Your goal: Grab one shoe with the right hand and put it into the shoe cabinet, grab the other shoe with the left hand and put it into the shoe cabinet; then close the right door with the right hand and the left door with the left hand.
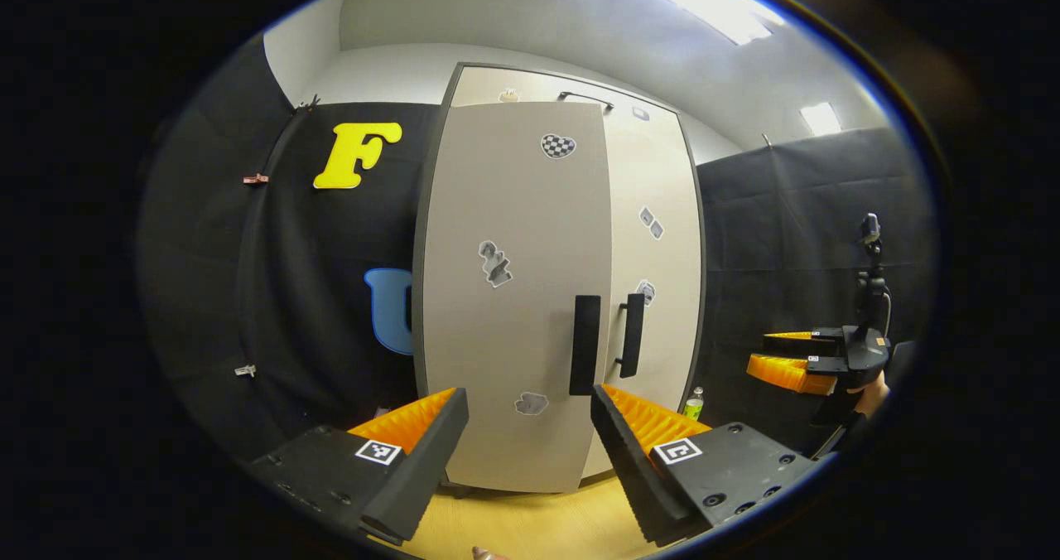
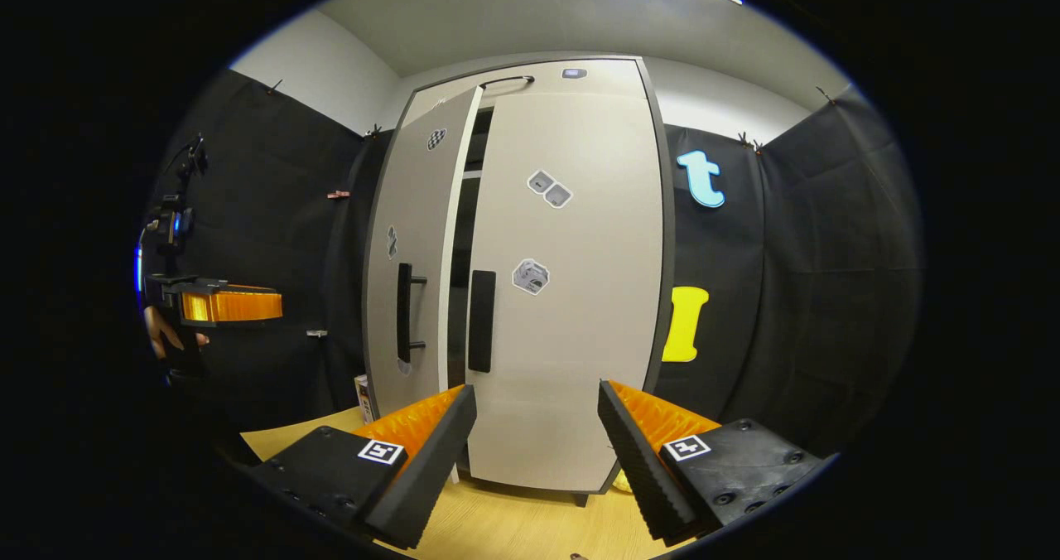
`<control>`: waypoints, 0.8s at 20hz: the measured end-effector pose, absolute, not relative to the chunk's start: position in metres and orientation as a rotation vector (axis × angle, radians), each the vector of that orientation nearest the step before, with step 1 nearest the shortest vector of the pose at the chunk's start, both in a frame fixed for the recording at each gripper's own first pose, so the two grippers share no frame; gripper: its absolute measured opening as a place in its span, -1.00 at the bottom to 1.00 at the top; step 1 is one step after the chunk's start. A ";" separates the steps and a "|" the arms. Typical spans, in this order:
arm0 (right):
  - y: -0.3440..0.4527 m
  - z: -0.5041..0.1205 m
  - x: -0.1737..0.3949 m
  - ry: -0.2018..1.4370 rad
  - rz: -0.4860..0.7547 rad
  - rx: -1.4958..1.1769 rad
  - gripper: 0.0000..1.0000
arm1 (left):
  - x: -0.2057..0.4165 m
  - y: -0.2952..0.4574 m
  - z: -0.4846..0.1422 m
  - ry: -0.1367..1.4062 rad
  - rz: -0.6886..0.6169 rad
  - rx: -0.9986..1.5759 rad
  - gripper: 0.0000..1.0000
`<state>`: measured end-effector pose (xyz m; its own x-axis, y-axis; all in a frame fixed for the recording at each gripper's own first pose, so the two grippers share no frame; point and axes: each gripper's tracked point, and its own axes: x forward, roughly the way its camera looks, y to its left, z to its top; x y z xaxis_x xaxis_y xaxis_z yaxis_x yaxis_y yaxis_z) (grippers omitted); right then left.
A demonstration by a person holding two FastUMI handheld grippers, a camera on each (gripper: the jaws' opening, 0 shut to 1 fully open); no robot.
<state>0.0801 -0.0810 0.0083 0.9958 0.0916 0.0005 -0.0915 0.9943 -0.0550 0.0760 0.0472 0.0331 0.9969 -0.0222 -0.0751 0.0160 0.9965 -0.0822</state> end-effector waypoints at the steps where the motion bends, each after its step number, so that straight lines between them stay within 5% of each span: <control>1: -0.082 0.008 0.080 -0.002 0.092 -0.056 0.96 | 0.076 0.046 0.033 0.075 -0.021 -0.084 0.89; 16: -0.078 0.007 0.083 -0.001 0.116 -0.059 0.95 | 0.079 0.042 0.030 0.087 -0.008 -0.097 0.89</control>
